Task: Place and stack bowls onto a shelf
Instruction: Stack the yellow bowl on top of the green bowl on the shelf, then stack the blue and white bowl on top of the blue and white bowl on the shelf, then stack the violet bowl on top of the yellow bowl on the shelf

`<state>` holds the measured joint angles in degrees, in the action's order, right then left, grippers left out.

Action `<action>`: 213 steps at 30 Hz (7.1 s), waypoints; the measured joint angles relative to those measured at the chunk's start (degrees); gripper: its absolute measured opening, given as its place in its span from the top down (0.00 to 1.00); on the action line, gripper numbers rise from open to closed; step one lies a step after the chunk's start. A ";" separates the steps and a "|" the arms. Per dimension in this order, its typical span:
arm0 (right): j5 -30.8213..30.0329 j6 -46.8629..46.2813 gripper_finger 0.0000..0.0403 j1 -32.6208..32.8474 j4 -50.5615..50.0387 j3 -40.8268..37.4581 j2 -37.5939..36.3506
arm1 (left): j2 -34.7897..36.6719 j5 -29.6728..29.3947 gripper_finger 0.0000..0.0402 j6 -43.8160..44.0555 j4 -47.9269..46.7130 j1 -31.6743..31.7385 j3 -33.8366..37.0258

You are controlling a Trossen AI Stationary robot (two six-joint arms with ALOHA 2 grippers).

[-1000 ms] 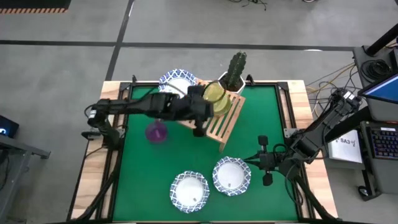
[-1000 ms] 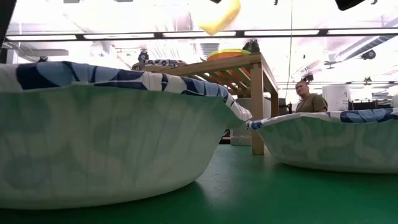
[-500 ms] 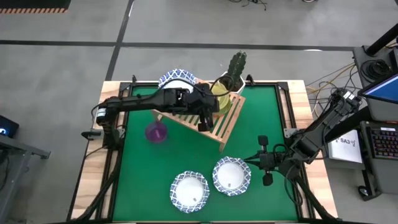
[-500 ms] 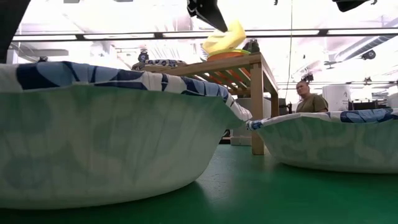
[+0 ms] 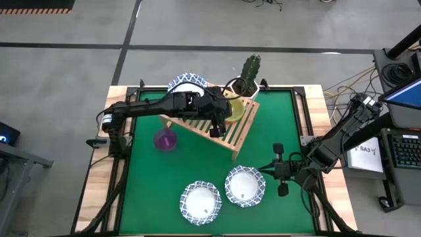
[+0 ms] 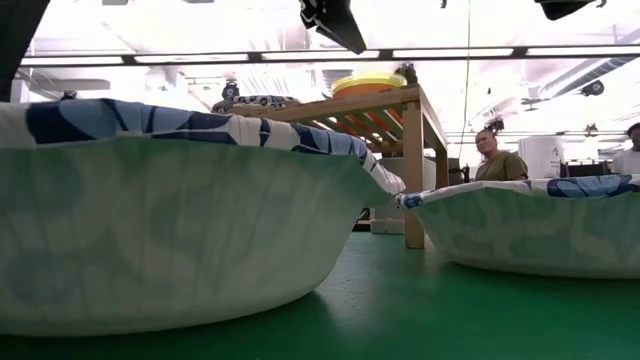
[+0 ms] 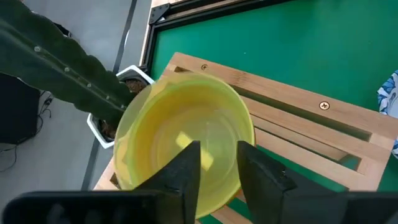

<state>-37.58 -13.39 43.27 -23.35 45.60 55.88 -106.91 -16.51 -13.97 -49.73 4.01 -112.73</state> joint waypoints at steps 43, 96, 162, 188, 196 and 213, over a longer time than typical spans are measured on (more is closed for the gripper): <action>8.42 -41.72 0.98 -11.23 -11.24 2.07 2.64 | 29.63 -1.09 0.66 23.37 33.55 -29.44 52.42; 35.43 -48.73 0.98 -17.07 -10.77 3.29 19.18 | 33.44 -30.71 0.67 11.18 30.37 -31.07 52.43; 36.04 -4.09 0.70 -68.89 -15.39 76.94 54.69 | 62.01 -50.53 0.71 2.49 49.46 -31.34 75.03; 32.46 2.16 0.97 -68.76 -17.13 74.02 51.91 | 62.01 -50.53 0.71 2.51 49.20 -31.34 75.03; 32.44 2.04 0.97 -68.62 -16.58 70.02 51.95 | 62.01 -50.53 0.71 2.49 49.20 -31.34 75.03; 31.41 10.17 0.97 -59.10 -16.75 67.11 45.11 | 61.99 -50.40 0.71 3.98 45.56 -31.34 75.03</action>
<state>-6.18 -3.22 -15.83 -40.10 112.72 100.99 -44.93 -66.92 -9.99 -4.17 -27.33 -37.69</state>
